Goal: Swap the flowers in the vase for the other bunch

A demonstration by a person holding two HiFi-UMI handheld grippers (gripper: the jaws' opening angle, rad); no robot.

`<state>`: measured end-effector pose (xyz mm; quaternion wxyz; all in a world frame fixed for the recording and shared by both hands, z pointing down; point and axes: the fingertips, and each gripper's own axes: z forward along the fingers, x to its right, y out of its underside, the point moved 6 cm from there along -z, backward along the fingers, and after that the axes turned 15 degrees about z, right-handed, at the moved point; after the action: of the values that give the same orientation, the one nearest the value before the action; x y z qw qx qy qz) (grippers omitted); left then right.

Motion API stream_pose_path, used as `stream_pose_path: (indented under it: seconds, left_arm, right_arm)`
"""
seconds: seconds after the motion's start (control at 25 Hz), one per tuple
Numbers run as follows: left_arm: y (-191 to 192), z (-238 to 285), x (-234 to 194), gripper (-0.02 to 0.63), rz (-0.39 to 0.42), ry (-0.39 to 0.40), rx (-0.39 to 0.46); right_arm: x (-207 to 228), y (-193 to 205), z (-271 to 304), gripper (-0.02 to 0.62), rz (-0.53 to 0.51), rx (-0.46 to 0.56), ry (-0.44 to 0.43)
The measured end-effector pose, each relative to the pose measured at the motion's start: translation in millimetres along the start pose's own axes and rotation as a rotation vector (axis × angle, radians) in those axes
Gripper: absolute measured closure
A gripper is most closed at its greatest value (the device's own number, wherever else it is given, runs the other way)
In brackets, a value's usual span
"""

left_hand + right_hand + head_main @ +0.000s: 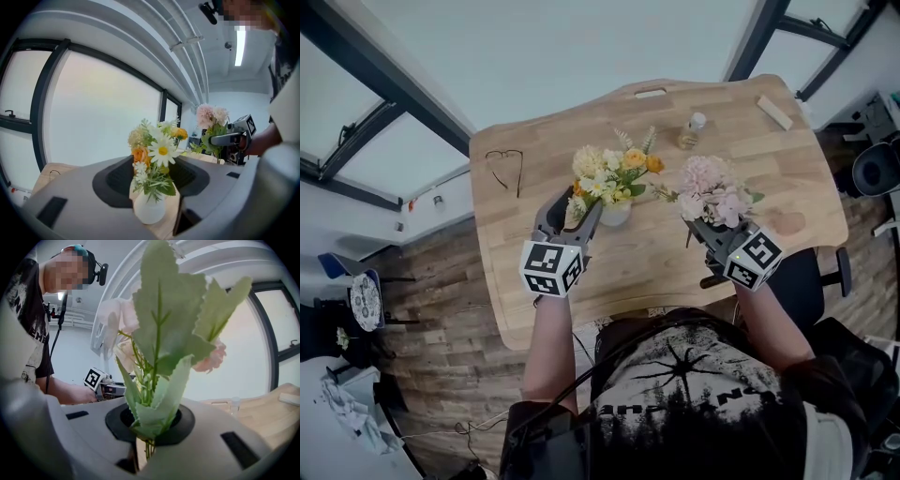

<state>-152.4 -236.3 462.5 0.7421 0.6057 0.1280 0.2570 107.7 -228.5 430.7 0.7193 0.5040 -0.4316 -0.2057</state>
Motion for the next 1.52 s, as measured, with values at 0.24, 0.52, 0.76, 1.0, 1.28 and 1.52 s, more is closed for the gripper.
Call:
stream_pose_path:
  seconds: [0.24,0.52,0.76,1.0,1.28,1.52]
  left_arm:
    - [7,-3,-3,0.488,-0.023,-0.040,0.004]
    - [6,-4,1,0.565,-0.020,-0.059,0.018]
    - [5,-3,1,0.581,-0.025,-0.050,0.025]
    - [1,-3,1,0.583,-0.035,-0.047,0.037]
    - [-13,-8,-1,0.584,-0.025,-0.067,0.071]
    - [-33,-13,-4,0.586,-0.019,-0.076,0.112]
  right_arm:
    - [1,3,2,0.561,0.003,-0.012,-0.002]
    - [2,3,1,0.561,0.000,-0.015,-0.005]
    - [4,3,1,0.561,0.004,-0.014,0.001]
    - [4,2,3,0.561,0.003,-0.012,-0.002]
    - [2,3,1,0.561,0.003,0.000,-0.008]
    - [1,-1,0,0.561,-0.001,0.020,-0.017]
